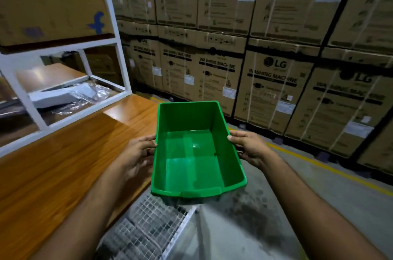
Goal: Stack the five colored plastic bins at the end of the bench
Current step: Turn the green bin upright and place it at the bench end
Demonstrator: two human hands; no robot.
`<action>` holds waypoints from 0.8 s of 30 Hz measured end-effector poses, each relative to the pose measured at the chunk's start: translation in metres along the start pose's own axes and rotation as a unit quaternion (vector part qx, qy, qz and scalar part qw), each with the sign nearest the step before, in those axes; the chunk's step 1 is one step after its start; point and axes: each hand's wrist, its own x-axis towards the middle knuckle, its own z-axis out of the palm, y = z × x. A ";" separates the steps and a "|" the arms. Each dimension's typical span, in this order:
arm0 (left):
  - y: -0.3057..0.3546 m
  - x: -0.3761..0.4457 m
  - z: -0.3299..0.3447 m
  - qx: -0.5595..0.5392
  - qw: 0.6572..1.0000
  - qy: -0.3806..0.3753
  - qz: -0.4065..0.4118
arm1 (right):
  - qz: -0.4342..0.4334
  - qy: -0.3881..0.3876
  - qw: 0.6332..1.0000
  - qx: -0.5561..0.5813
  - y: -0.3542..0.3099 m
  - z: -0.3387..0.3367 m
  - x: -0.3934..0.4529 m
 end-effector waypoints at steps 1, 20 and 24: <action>0.006 0.015 0.002 -0.008 1.000 0.000 0.006 | -0.003 -0.009 1.000 -0.007 -0.010 -0.001 0.021; 0.036 0.166 0.036 -0.093 0.955 0.274 0.067 | -0.002 -0.283 0.947 -0.151 -0.116 0.069 0.336; 0.041 0.178 0.051 -0.066 0.938 0.334 0.067 | -0.002 -0.352 0.921 -0.167 -0.131 0.075 0.363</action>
